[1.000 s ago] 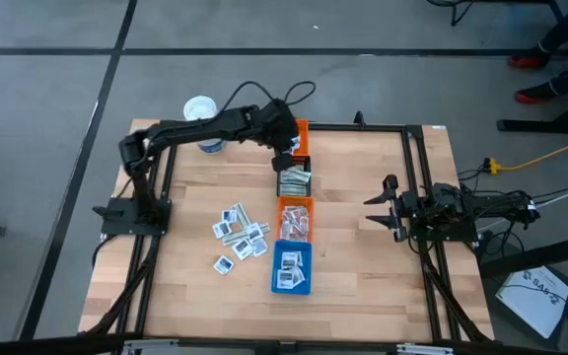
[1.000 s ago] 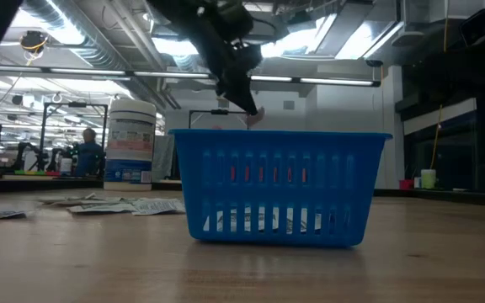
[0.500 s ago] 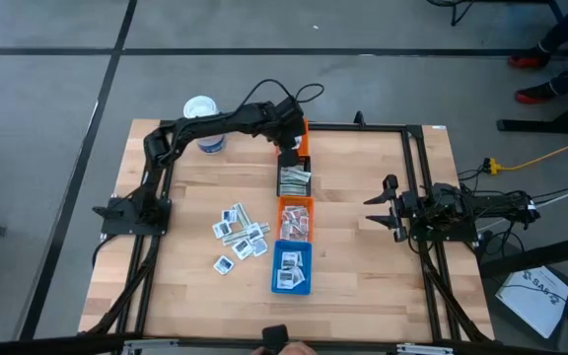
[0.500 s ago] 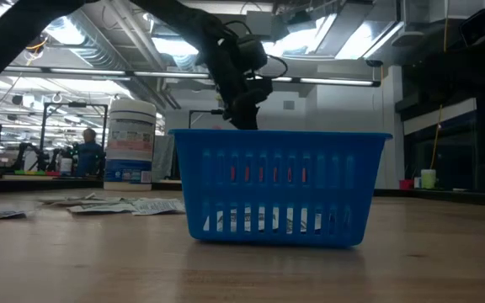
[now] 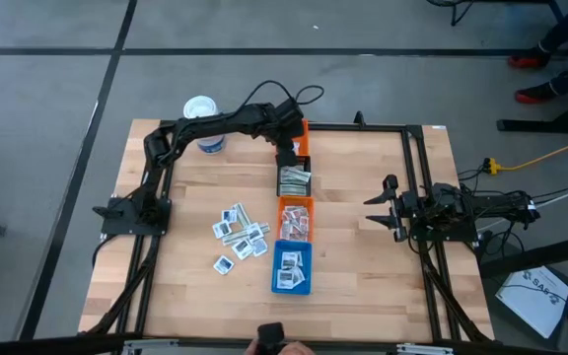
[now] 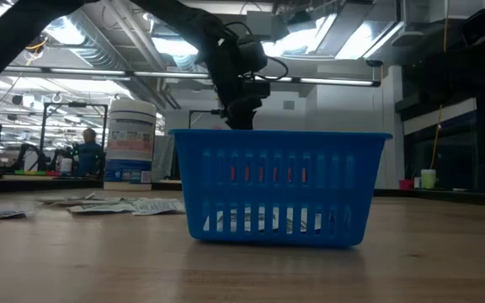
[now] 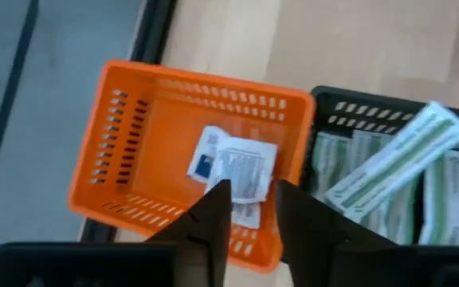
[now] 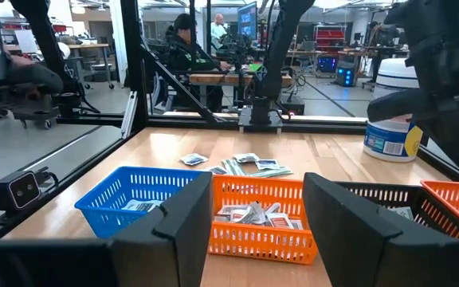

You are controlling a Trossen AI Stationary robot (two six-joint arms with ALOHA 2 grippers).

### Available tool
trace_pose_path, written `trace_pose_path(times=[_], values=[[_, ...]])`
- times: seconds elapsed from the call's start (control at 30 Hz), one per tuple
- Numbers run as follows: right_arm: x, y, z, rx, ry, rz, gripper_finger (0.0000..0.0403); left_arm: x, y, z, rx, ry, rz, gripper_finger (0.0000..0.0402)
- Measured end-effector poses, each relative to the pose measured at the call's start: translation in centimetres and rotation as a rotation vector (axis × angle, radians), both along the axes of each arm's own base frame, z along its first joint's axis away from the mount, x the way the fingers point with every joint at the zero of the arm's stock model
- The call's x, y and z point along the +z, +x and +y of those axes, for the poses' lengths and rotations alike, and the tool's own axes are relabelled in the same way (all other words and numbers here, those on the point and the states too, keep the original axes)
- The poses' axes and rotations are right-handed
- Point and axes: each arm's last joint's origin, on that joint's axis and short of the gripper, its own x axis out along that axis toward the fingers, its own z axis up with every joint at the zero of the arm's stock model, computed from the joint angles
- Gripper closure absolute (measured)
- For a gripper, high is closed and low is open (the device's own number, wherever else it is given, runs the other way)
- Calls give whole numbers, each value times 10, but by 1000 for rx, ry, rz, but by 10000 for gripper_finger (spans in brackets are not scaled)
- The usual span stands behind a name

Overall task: Pick & Place First Aid Supplies
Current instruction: Put the blue alcohol pad into the top orange bin

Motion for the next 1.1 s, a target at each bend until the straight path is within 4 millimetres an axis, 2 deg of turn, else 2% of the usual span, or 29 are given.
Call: trace_pose_path(times=[0.23, 0.57, 0.8, 1.1], values=[[0, 0, 0, 0, 0, 0, 208, 6, -1, -5, 68, -61, -40, 268], [0, 0, 0, 0, 0, 0, 208, 32, -2, -47, 16, -95, -46, 278], [0, 0, 0, 0, 0, 0, 208, 59, -5, -98, -88, -105, -54, 283], [0, 0, 0, 0, 0, 0, 208, 92, -13, -178, -273, -103, -112, 288]])
